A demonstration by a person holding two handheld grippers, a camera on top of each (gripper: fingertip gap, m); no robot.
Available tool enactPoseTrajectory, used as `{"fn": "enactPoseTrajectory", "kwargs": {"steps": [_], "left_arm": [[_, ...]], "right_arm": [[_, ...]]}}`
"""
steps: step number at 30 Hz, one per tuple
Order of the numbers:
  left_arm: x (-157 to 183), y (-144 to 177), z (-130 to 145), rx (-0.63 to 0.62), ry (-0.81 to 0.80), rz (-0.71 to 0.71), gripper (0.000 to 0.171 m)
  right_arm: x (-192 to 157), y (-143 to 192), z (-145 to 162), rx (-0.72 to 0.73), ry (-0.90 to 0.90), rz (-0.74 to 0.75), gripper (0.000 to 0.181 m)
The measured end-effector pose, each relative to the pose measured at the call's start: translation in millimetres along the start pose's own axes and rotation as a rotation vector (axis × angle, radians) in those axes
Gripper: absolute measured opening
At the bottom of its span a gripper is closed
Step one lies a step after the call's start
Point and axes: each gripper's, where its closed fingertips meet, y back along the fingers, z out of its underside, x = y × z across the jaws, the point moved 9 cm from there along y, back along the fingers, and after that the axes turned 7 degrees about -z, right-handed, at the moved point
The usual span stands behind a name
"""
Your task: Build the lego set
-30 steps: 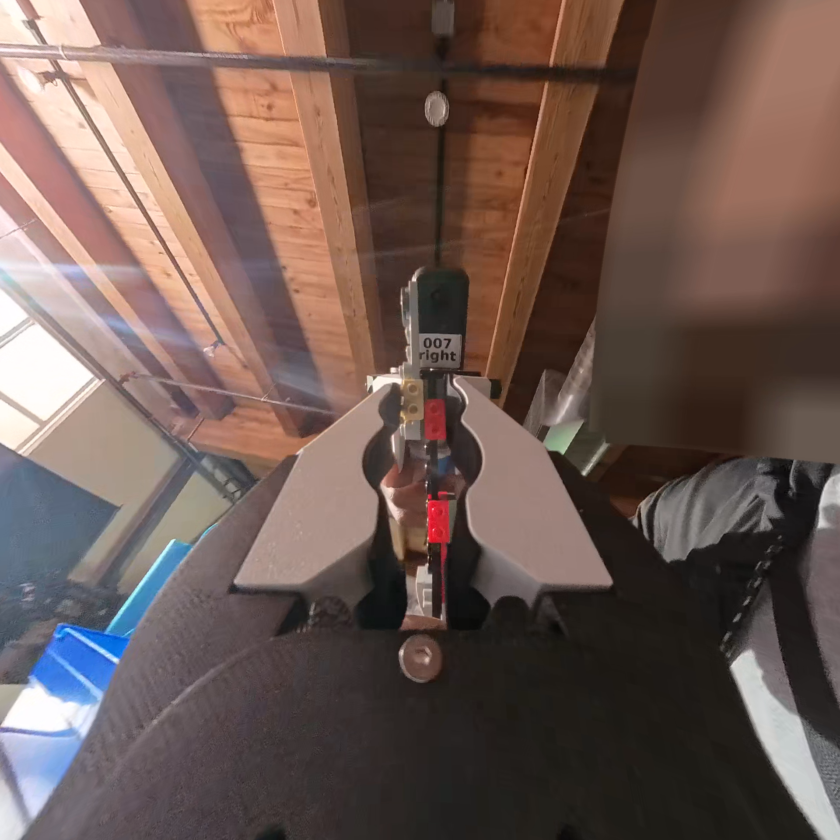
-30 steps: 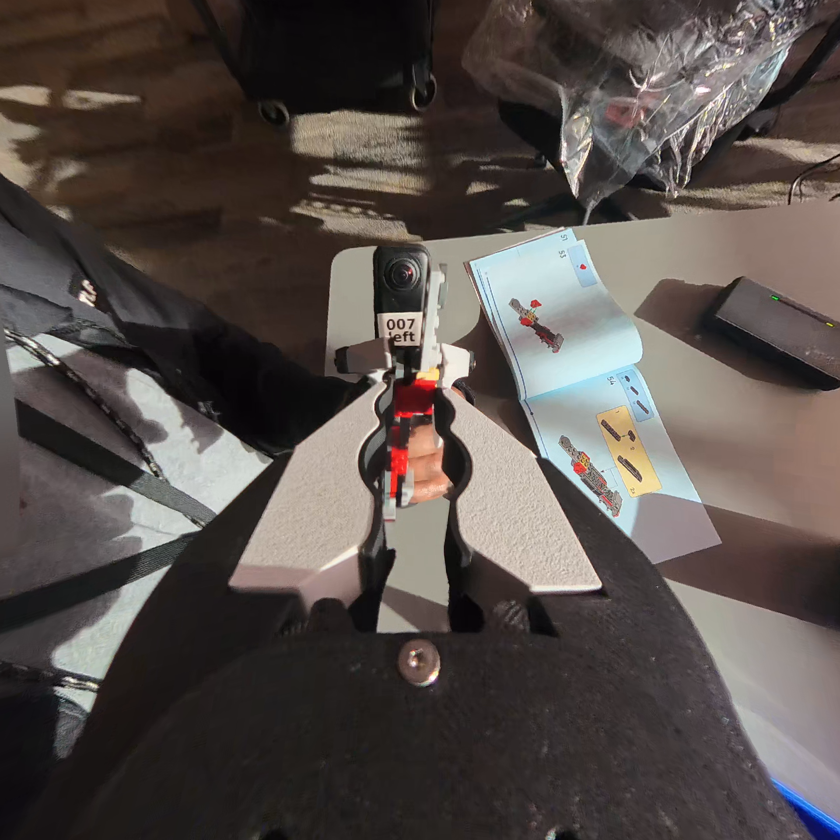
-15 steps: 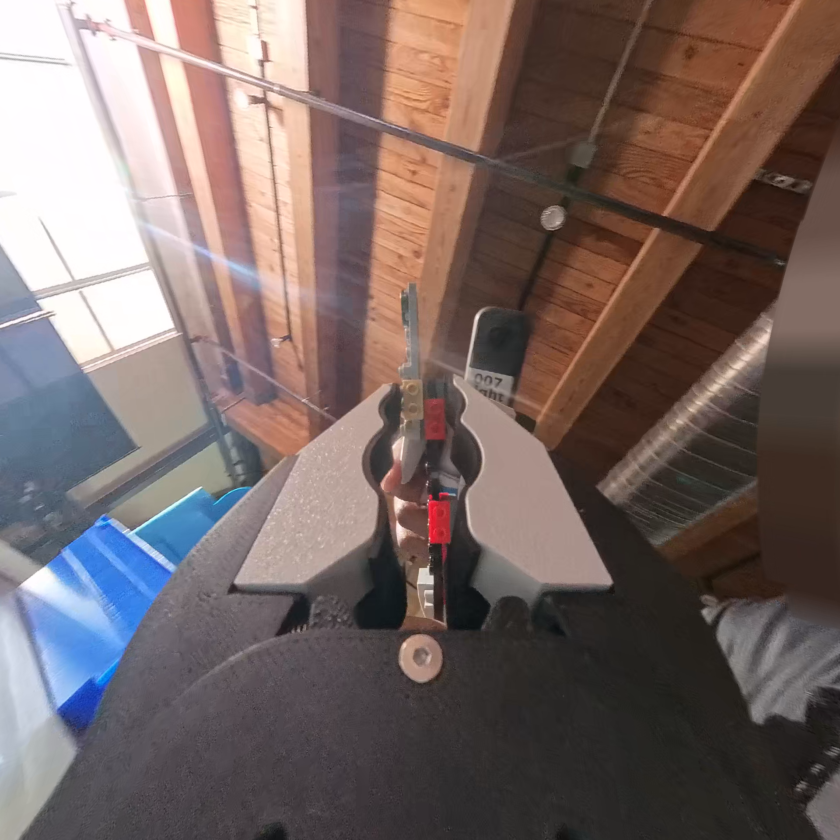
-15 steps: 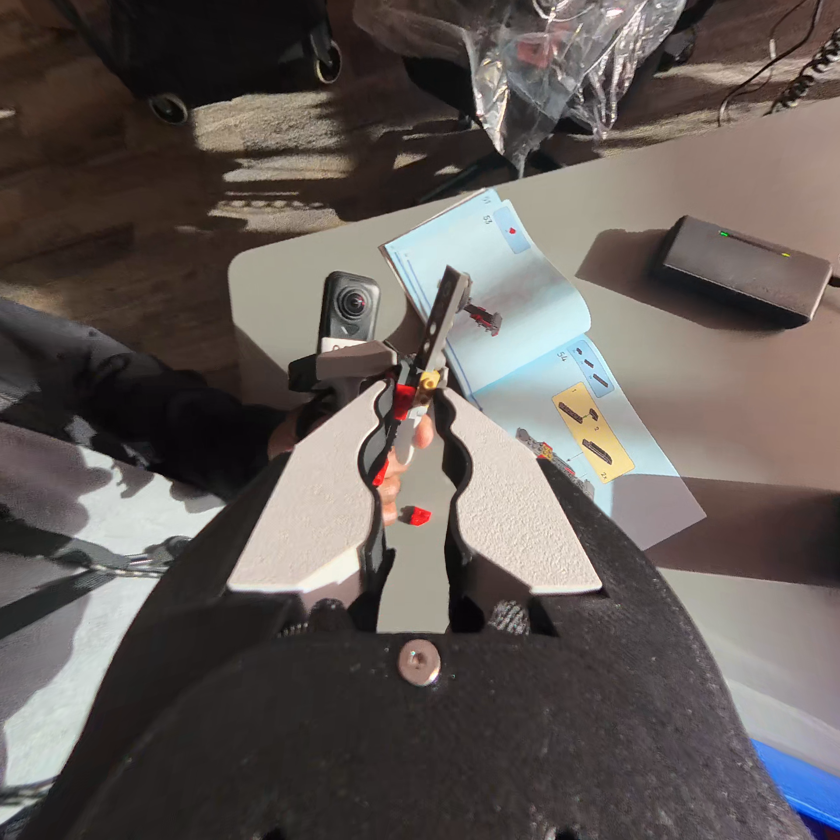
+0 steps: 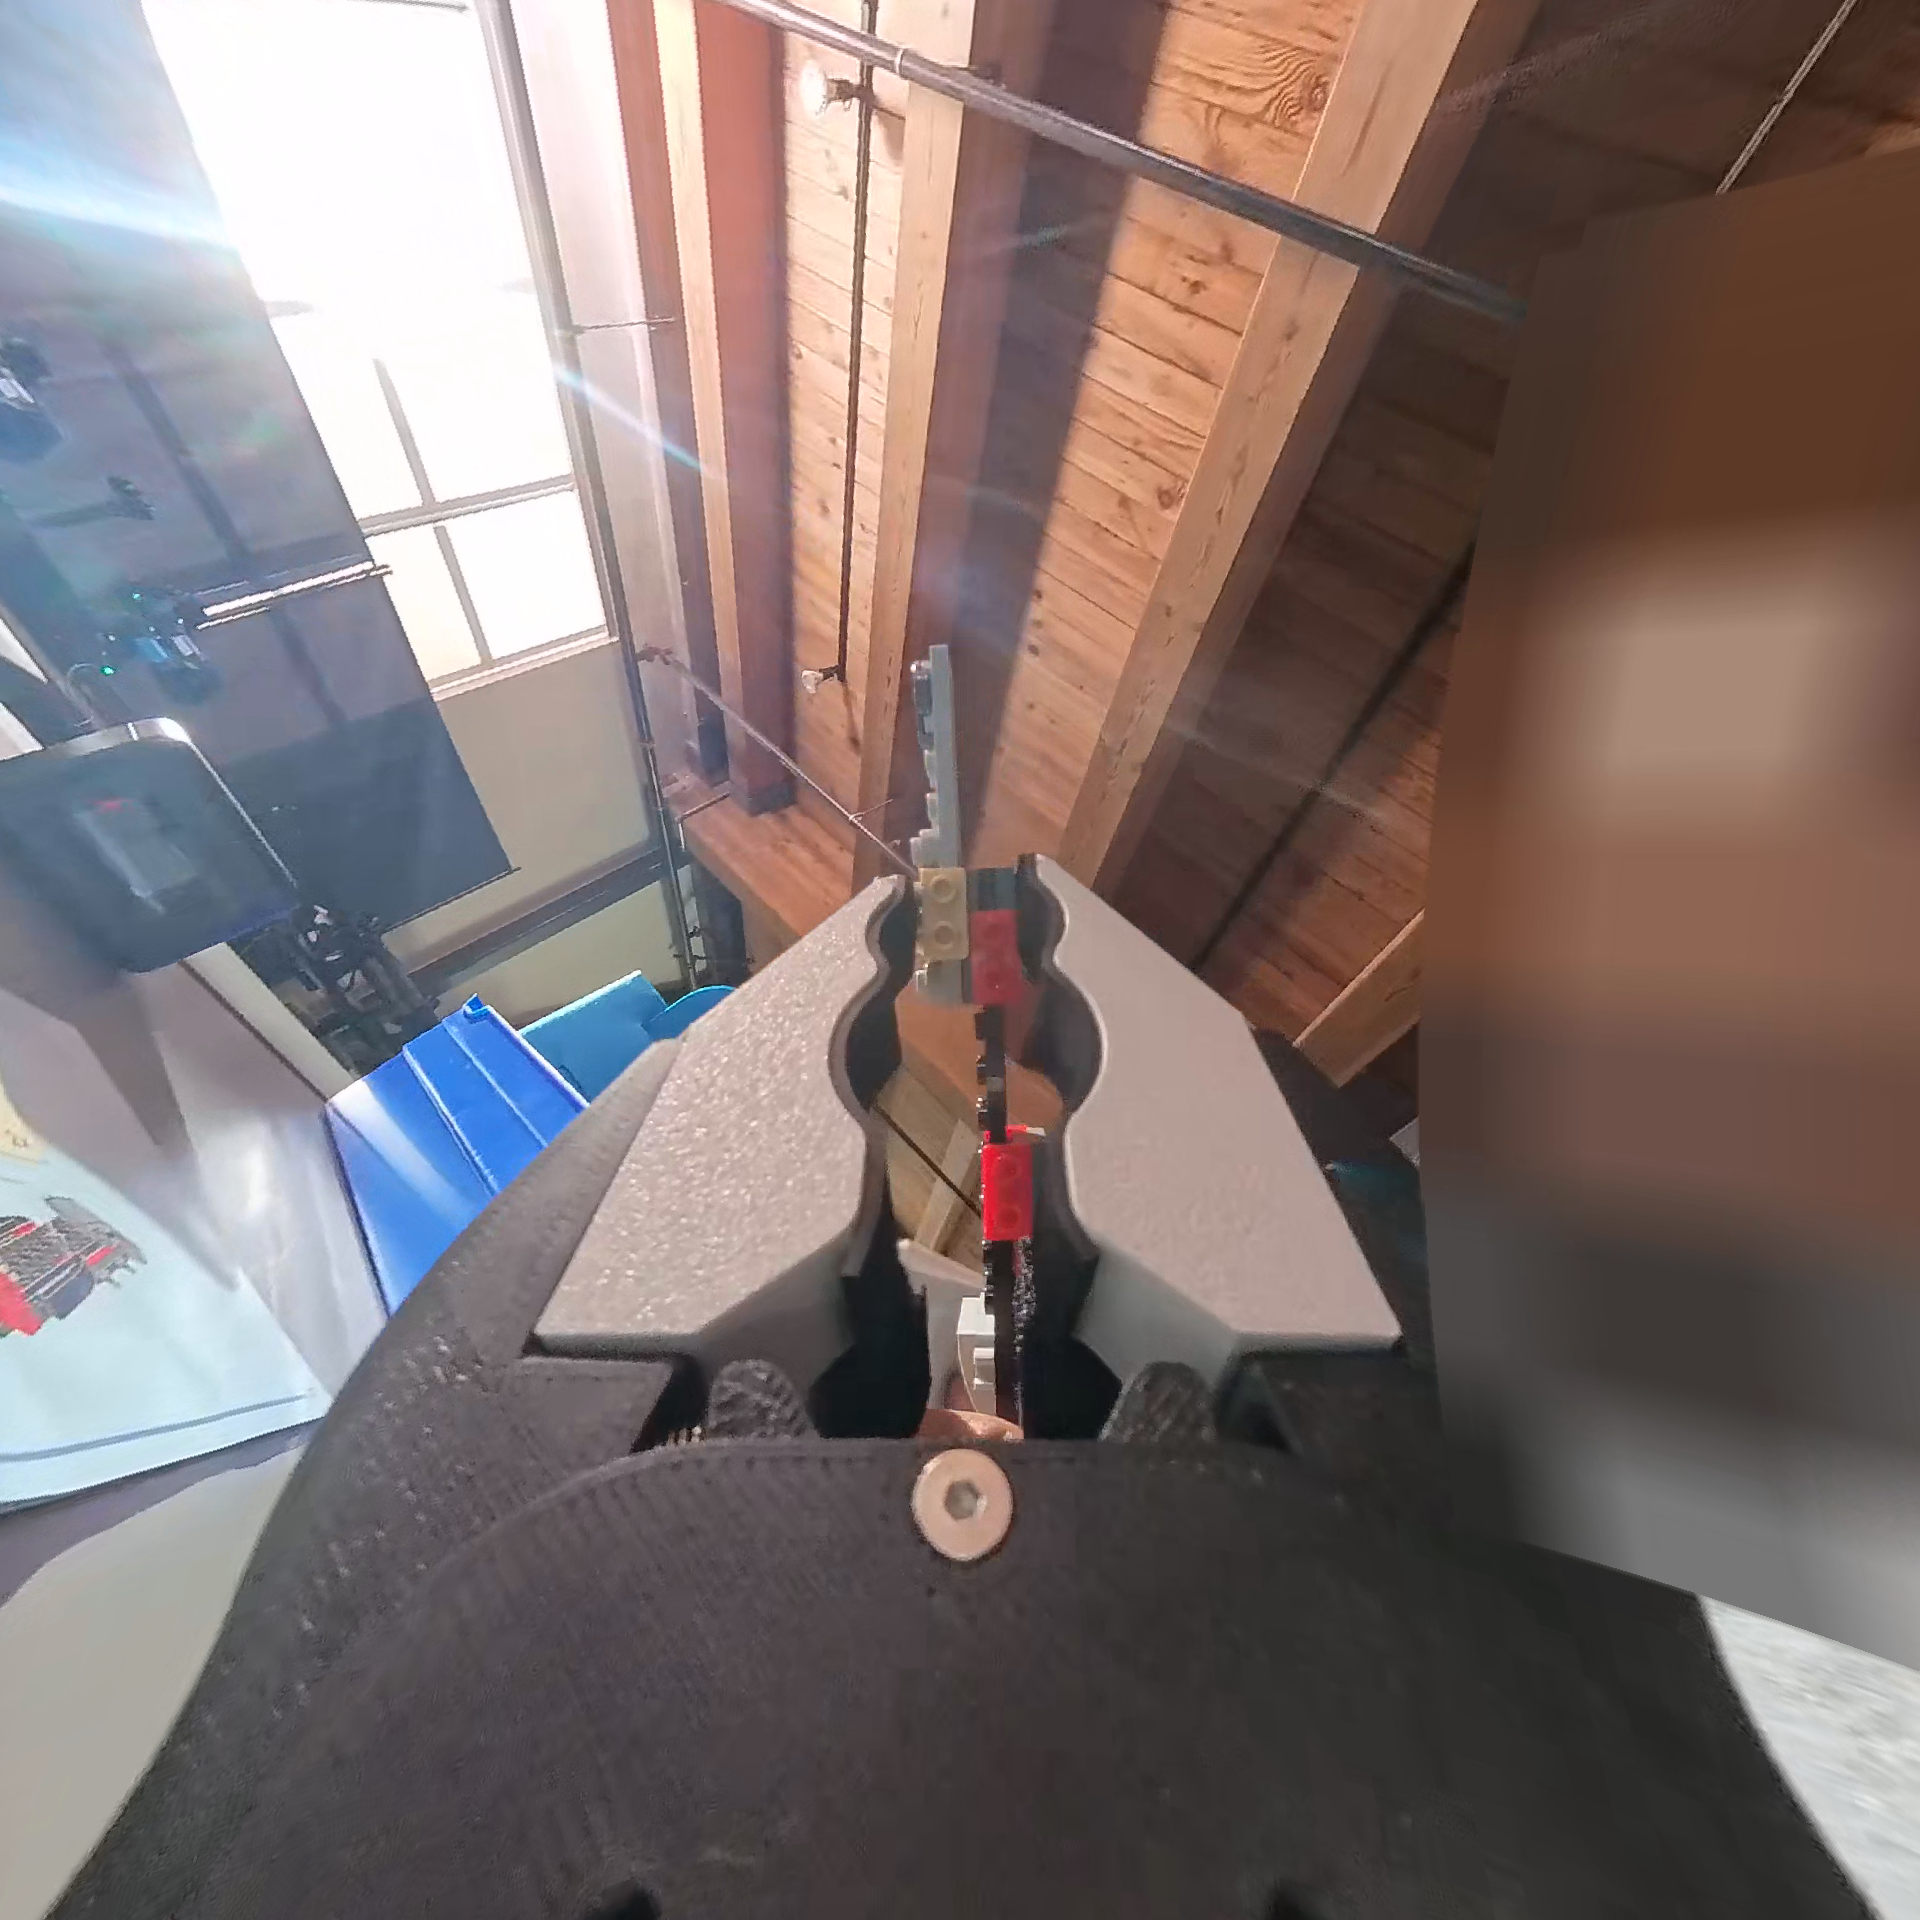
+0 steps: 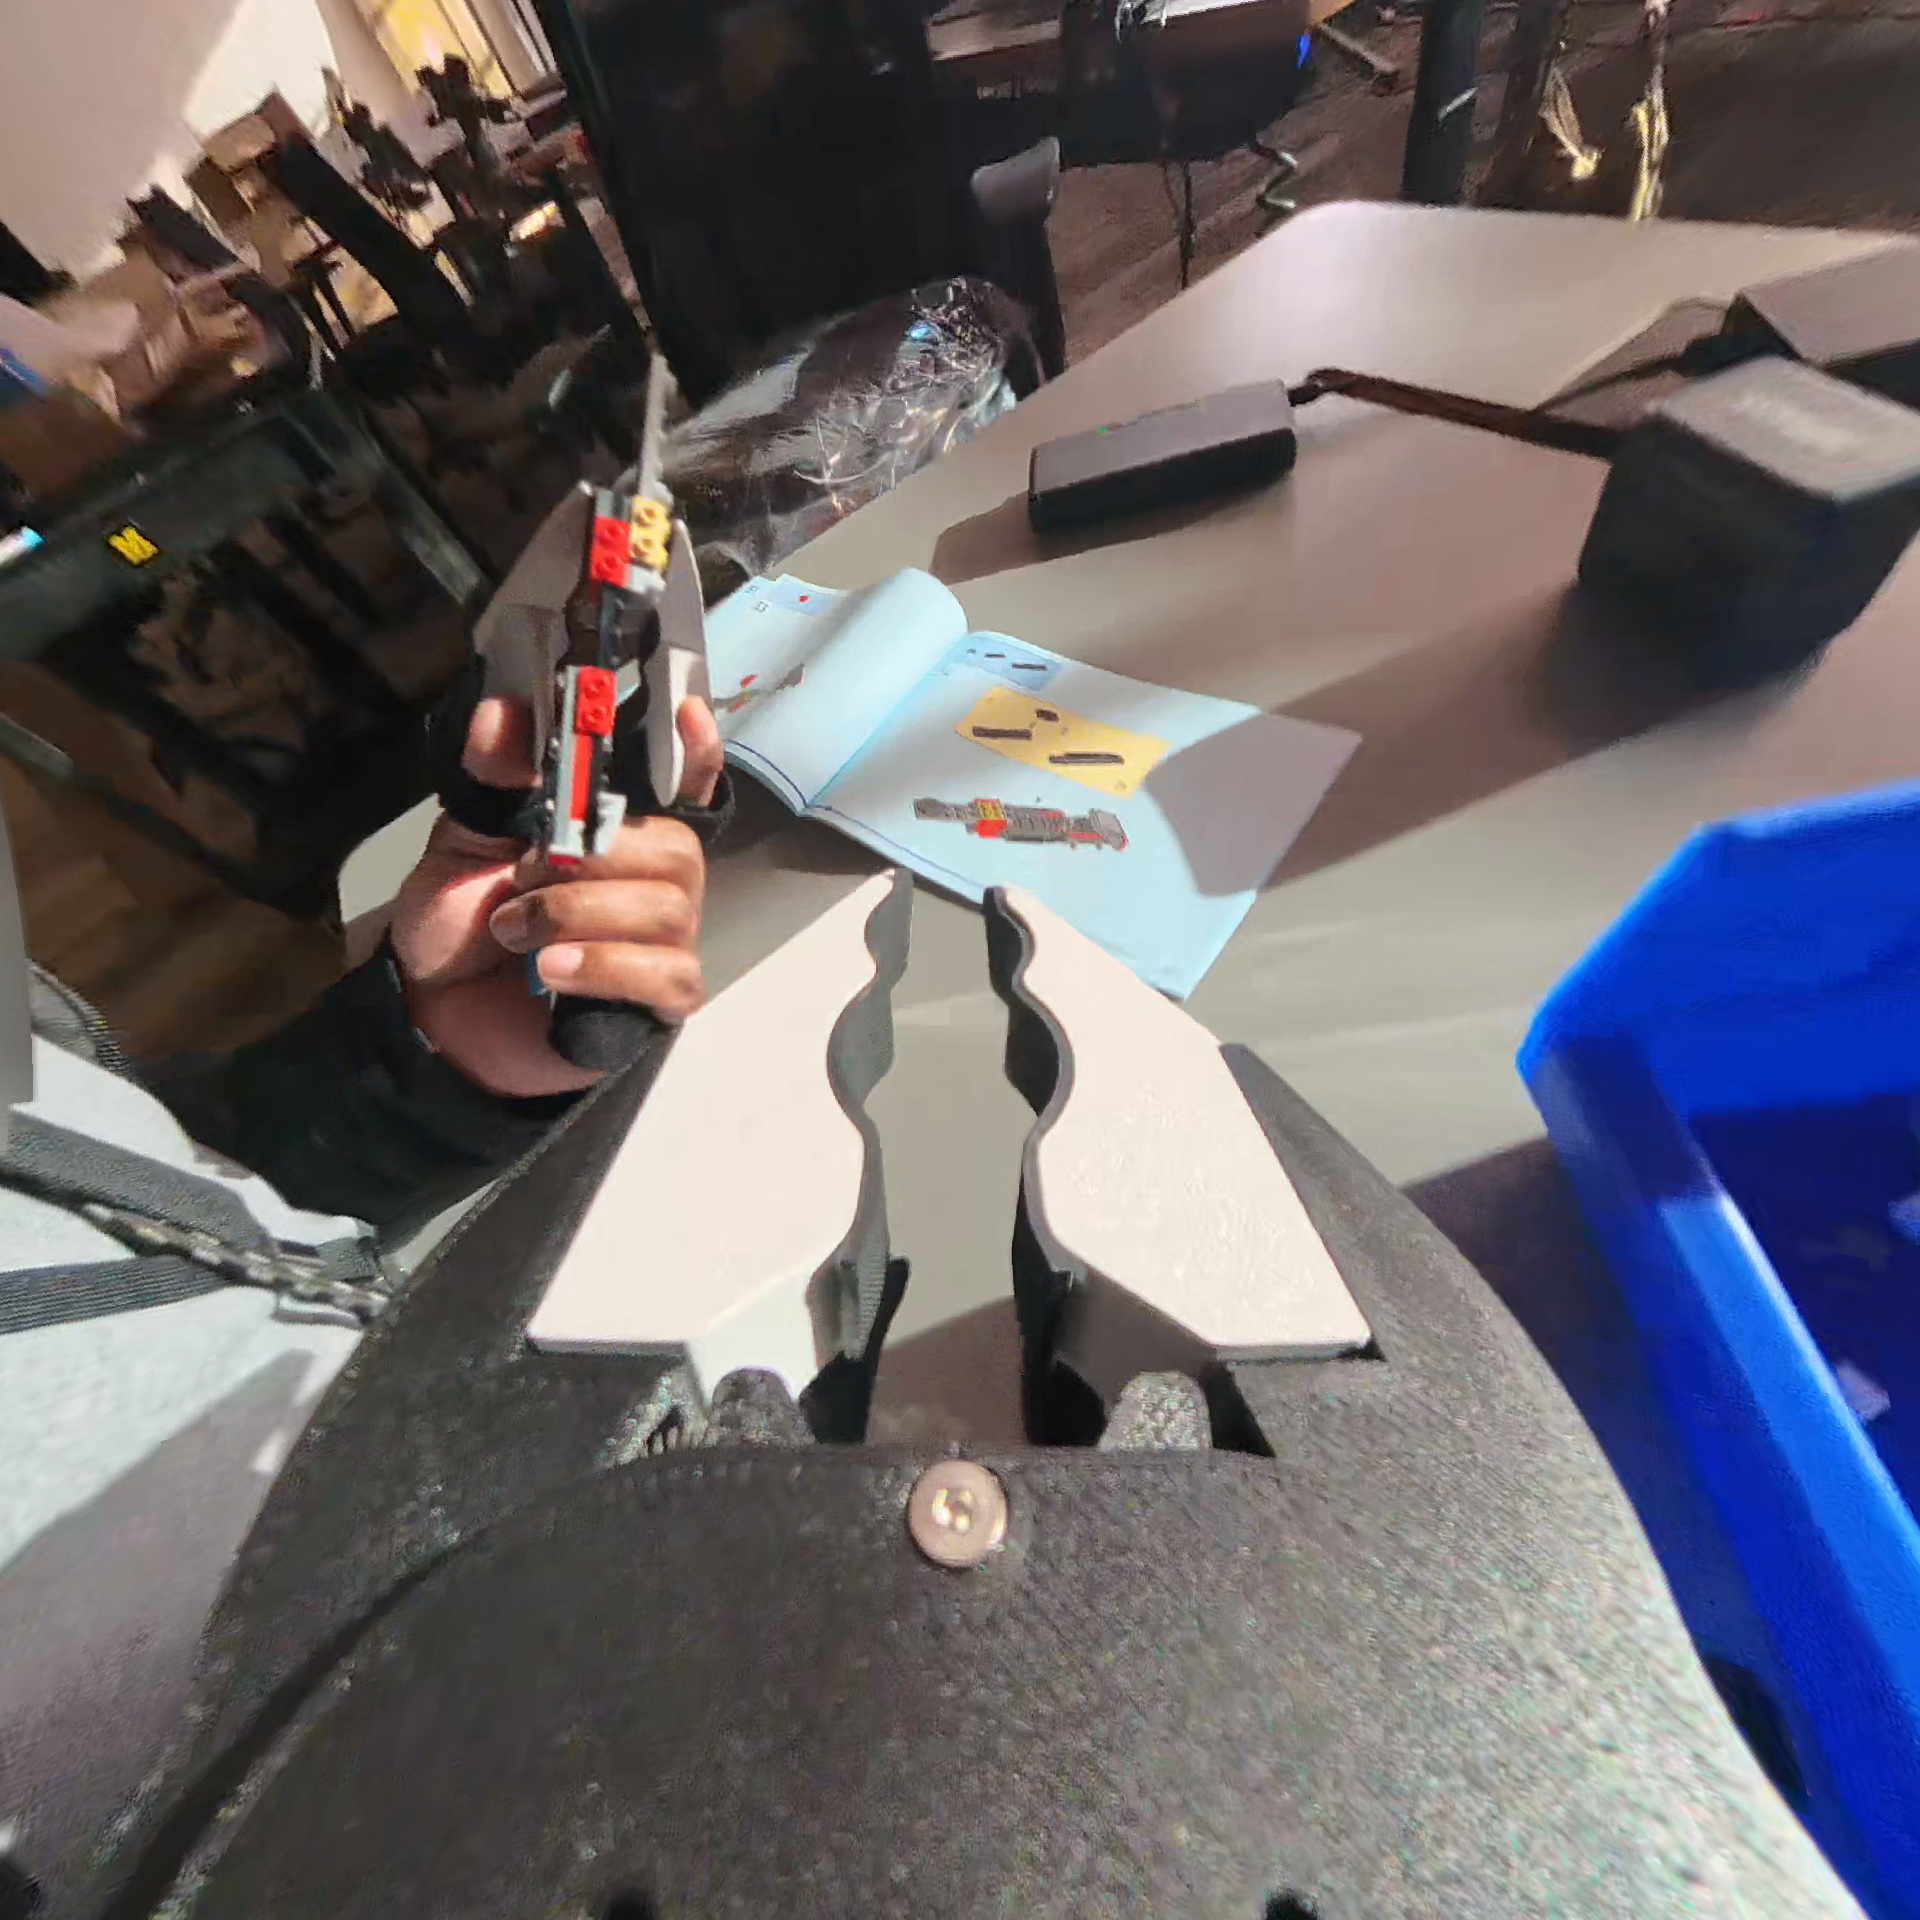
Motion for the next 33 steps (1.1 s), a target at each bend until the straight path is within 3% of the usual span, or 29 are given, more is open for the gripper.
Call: {"fn": "enactPoseTrajectory", "kwargs": {"steps": [6, 9, 13, 16, 26, 28, 33], "left_arm": [[3, -5, 7, -0.061, -0.04, 0.014, 0.019], [6, -6, 7, -0.074, -0.072, 0.029, 0.019], [6, -6, 8, -0.081, -0.061, 0.037, 0.019], [7, -7, 10, -0.097, -0.062, 0.043, 0.019], [7, -8, 12, -0.109, -0.06, 0.043, 0.019], [7, -8, 11, -0.108, -0.064, 0.041, 0.019], [7, -8, 12, -0.109, -0.054, 0.042, 0.019]], "right_arm": [[-8, 39, 25, -0.051, -0.019, -0.048, 0.015], [-28, 62, 48, -0.19, 0.086, -0.088, 0.018], [-57, 94, 103, -0.448, 0.244, -0.139, 0.03], [-80, 109, 131, -0.502, 0.305, -0.182, 0.037], [-97, 99, 169, -0.591, 0.441, -0.167, 0.033], [-96, 97, 169, -0.588, 0.437, -0.157, 0.019], [-87, 90, 162, -0.596, 0.395, -0.119, 0.019]]}}
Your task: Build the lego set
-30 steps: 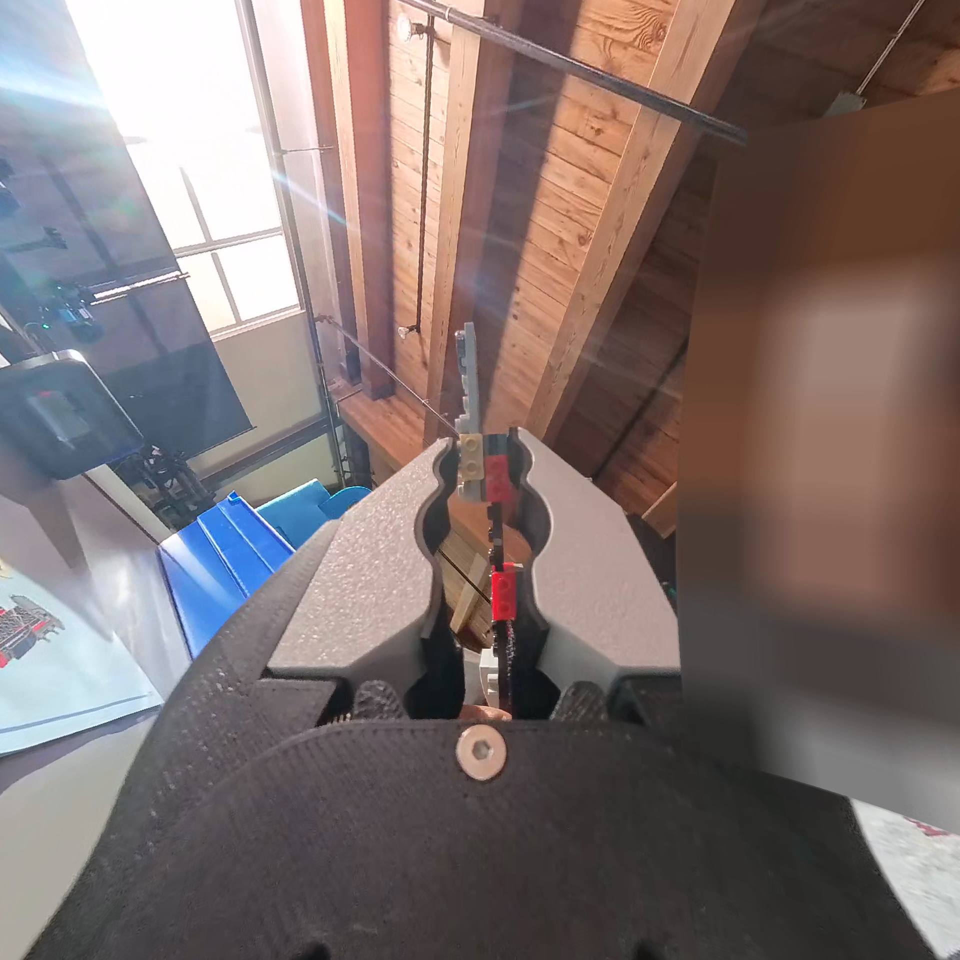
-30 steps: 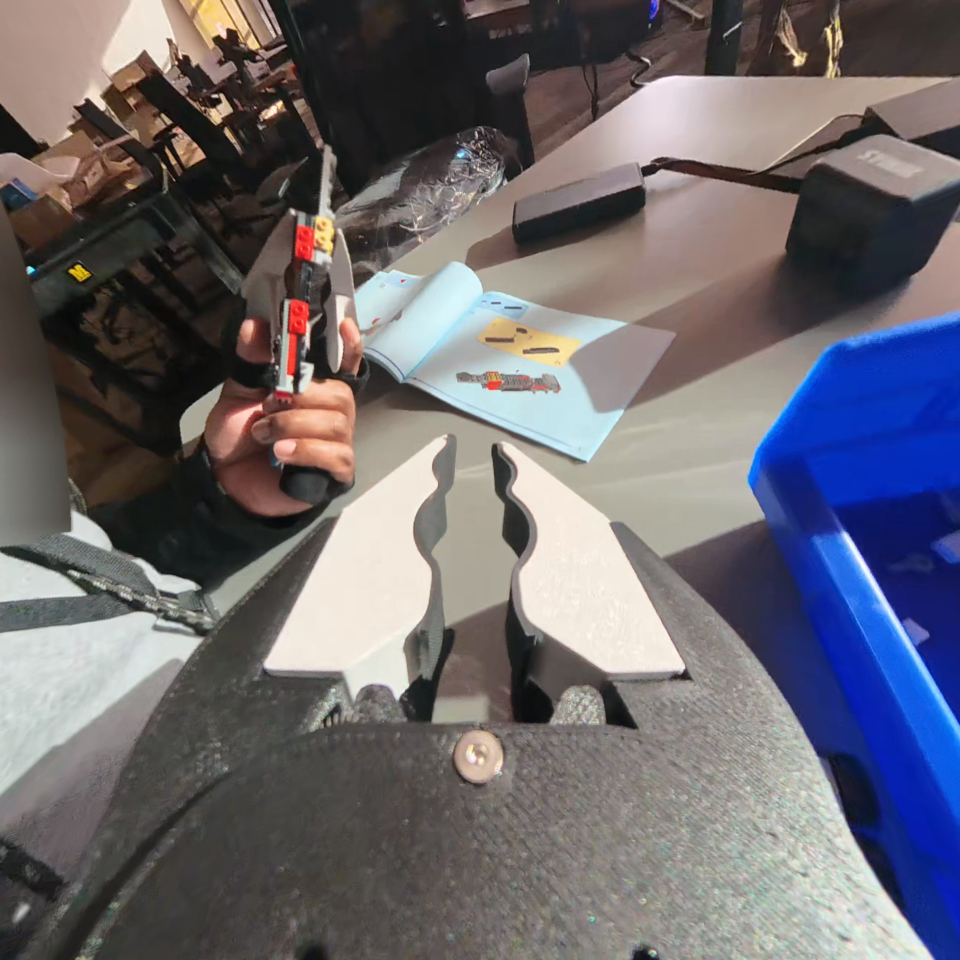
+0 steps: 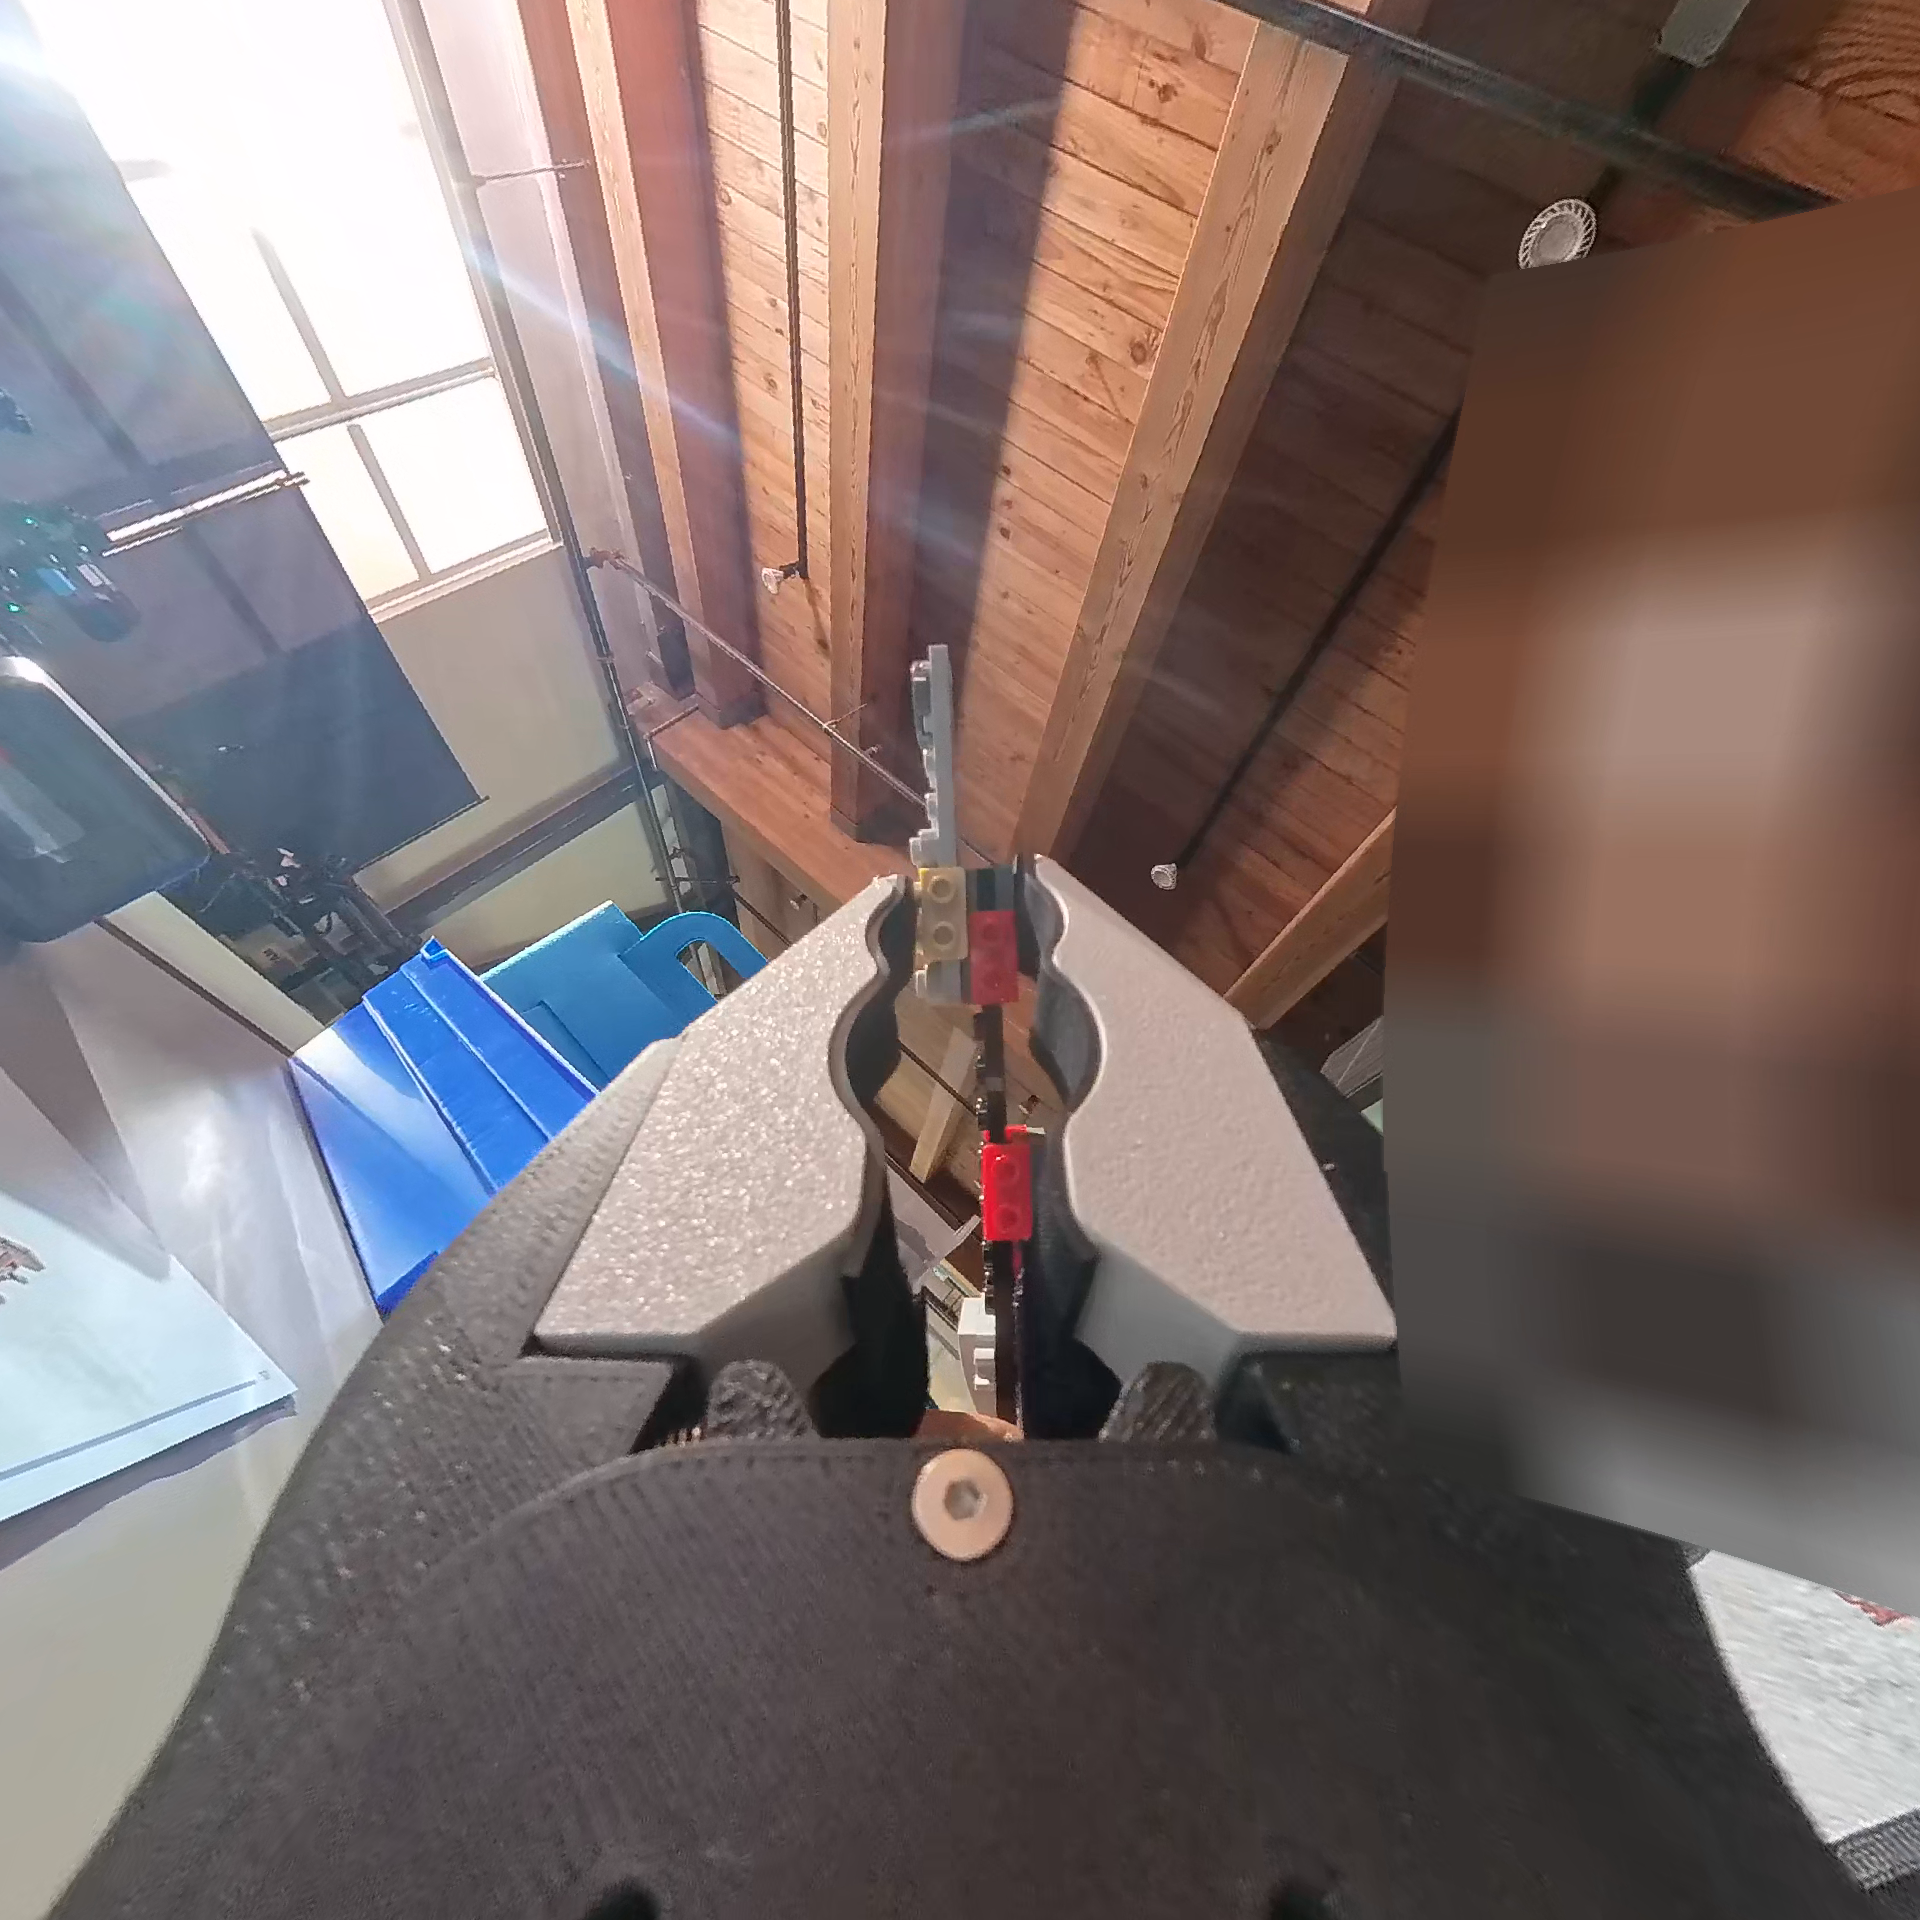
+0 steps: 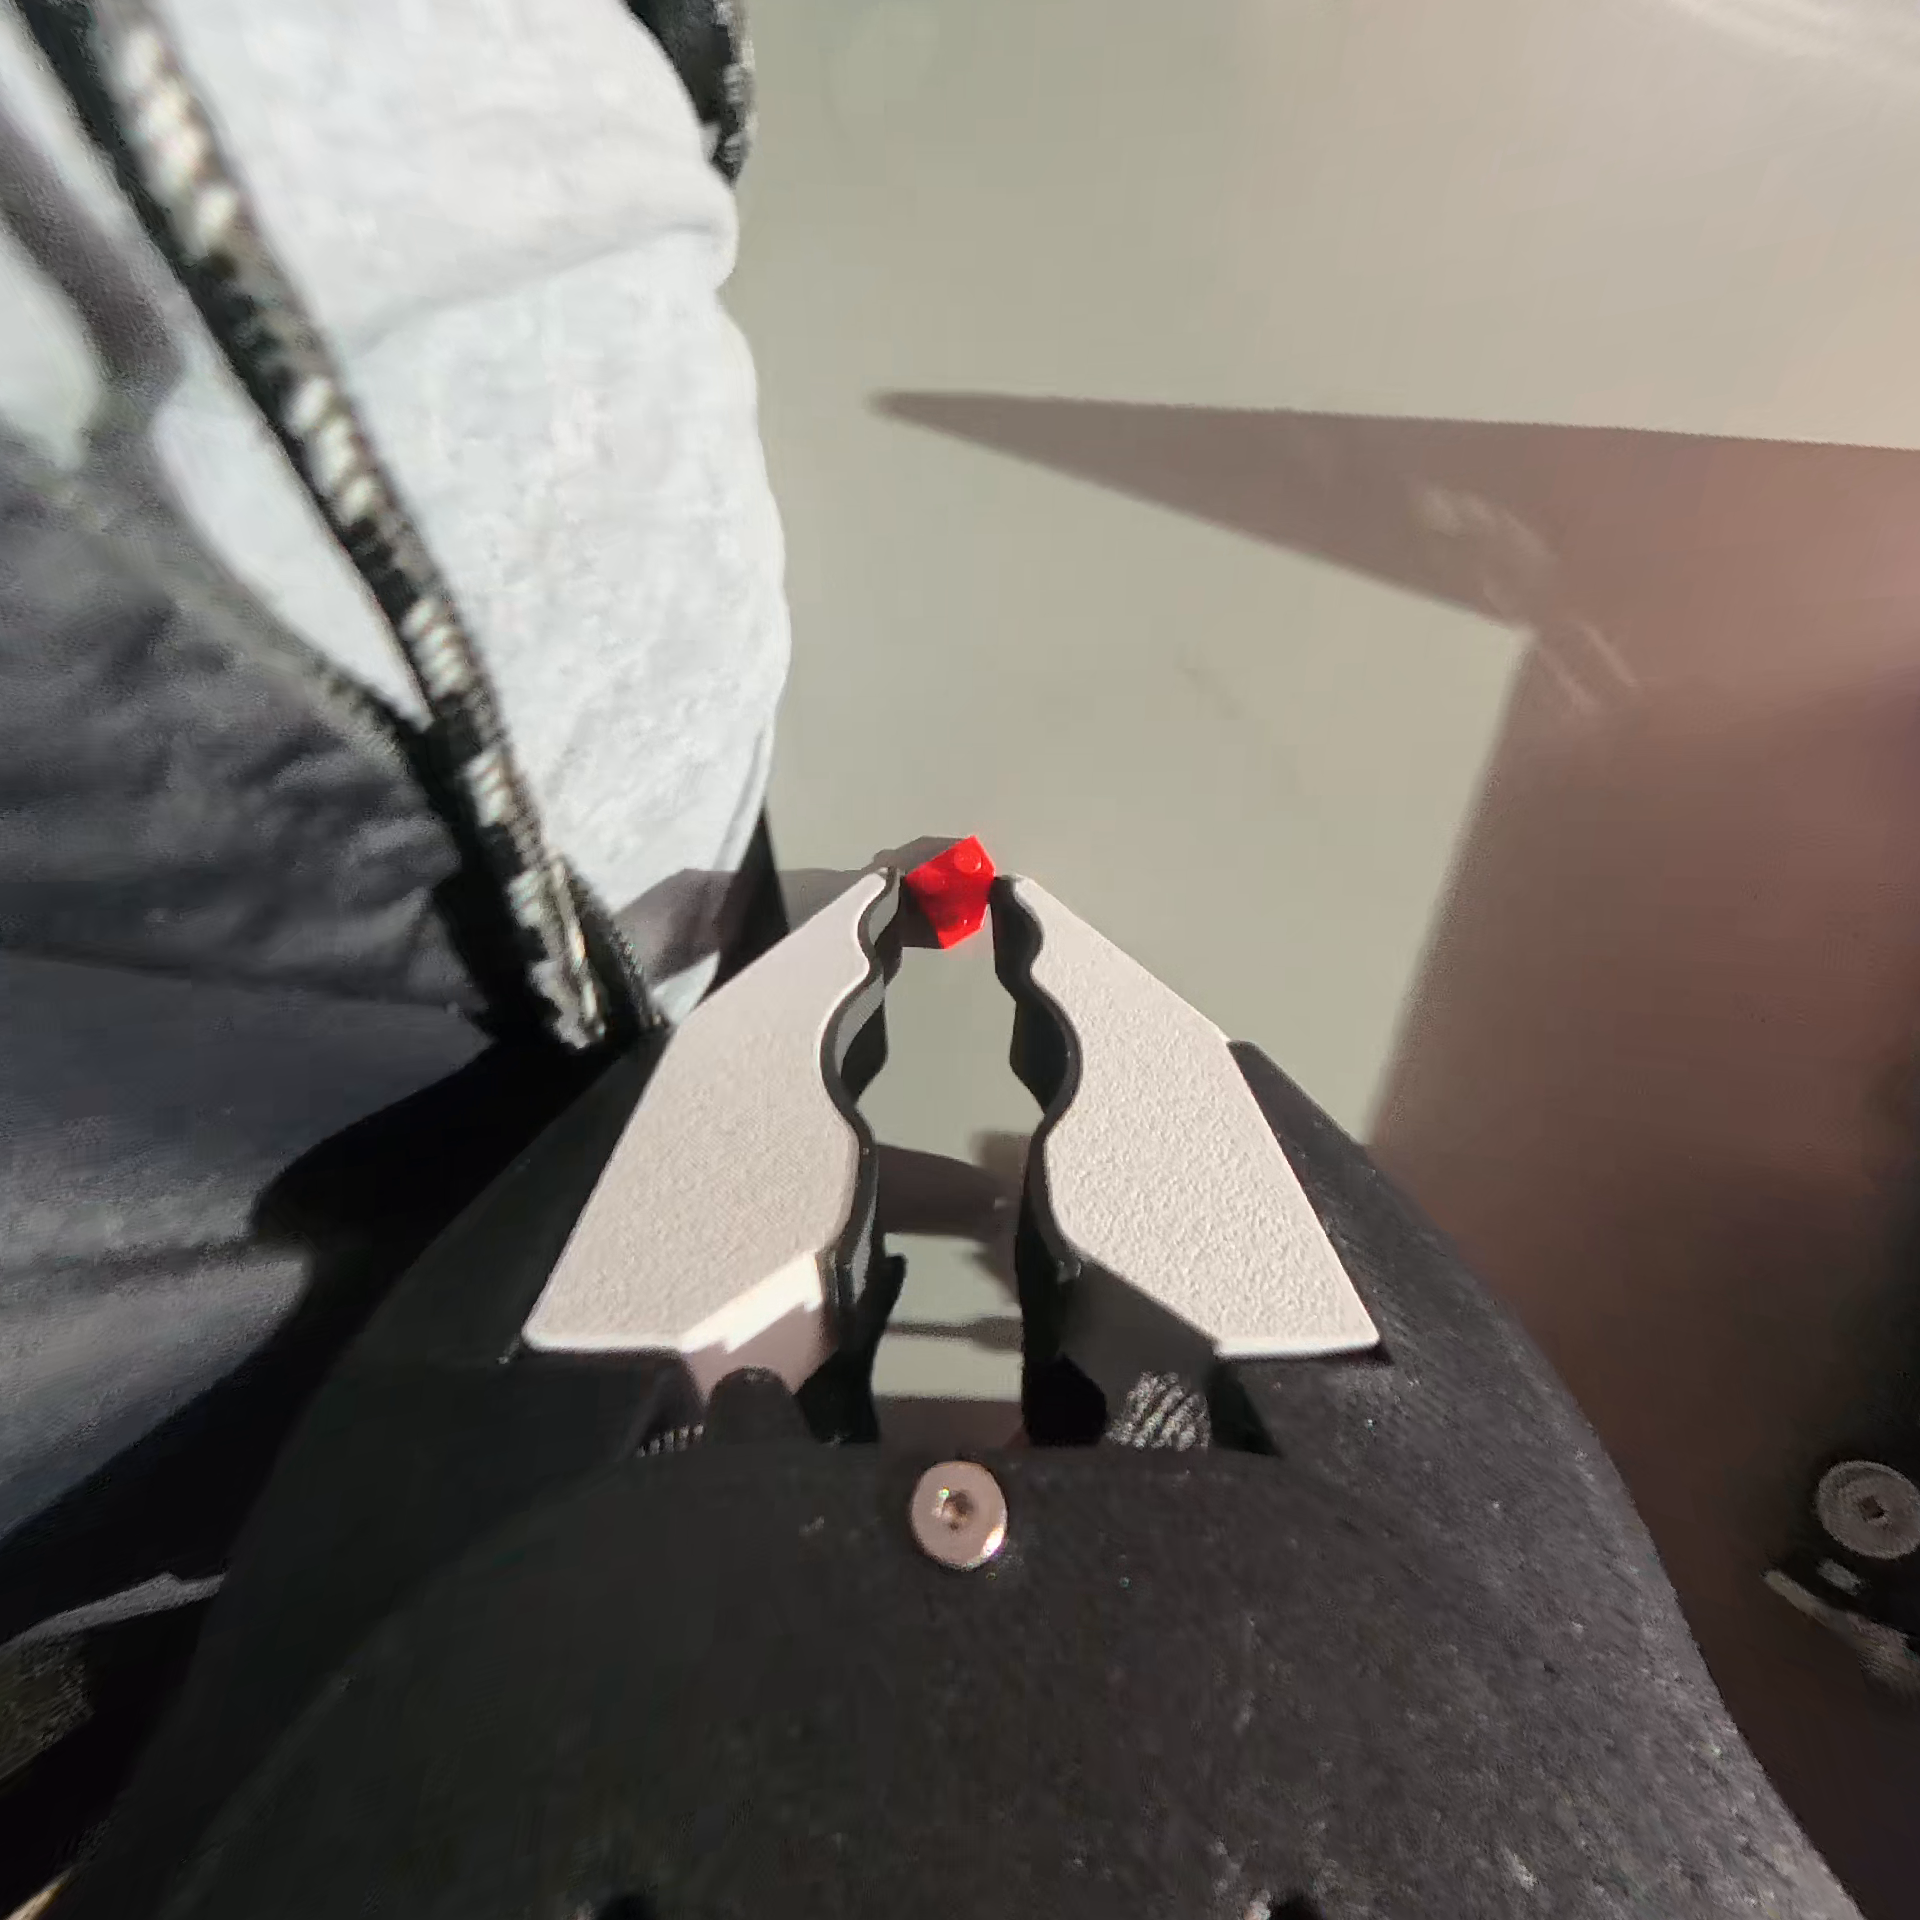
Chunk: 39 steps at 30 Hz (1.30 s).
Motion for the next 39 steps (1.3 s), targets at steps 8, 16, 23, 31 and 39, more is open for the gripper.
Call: {"fn": "enactPoseTrajectory", "kwargs": {"steps": [8, 16, 23, 31, 39], "left_arm": [[-2, 2, -2, 0.02, 0.03, -0.003, 0.019], [-4, 4, -3, 0.042, 0.069, 0.013, 0.019], [0, 2, -2, 0.031, 0.038, 0.024, 0.019], [6, 1, 0, 0.002, -0.028, 0.028, 0.019], [15, -6, 0, -0.171, -0.094, 0.07, 0.023]], "right_arm": [[58, -34, -47, 0.089, -0.094, 0.142, 0.019], [108, -53, -102, 0.067, 0.122, 0.135, 0.034], [125, -8, -182, 0.481, -0.087, -0.047, 0.036], [124, -39, -231, 0.45, -0.222, -0.262, 0.024], [131, -21, -236, 0.256, -0.034, -0.264, 0.014]]}}
